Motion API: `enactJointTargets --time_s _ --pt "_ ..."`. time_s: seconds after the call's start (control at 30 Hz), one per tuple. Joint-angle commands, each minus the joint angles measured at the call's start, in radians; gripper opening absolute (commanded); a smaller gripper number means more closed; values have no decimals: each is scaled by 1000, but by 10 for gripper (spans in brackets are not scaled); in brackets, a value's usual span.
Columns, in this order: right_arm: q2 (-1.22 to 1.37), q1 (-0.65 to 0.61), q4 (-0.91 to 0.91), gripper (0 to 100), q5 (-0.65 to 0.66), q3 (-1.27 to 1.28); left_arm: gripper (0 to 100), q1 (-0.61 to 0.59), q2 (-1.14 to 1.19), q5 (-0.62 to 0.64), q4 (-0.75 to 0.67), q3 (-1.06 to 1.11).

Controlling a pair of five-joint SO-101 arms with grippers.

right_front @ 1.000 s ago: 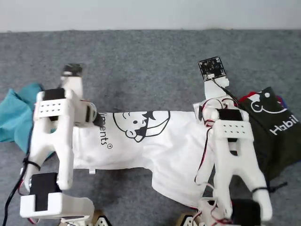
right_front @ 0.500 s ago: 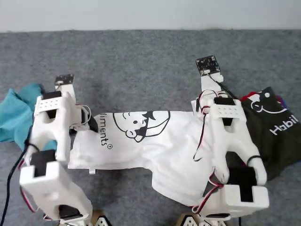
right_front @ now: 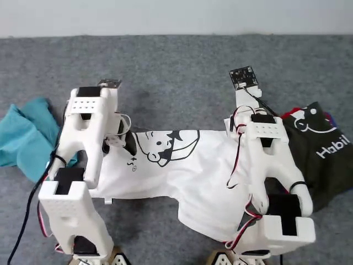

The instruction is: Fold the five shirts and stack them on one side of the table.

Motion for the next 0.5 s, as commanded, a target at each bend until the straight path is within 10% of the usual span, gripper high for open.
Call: enactJointTargets --time_s 0.0,0.47 --pt "-4 -7 -2 227 -8 -37 276 -77 -6 -11 15 -33" --pt "-4 -7 -1 227 -8 -35 276 -216 -5 -9 -60 -35"
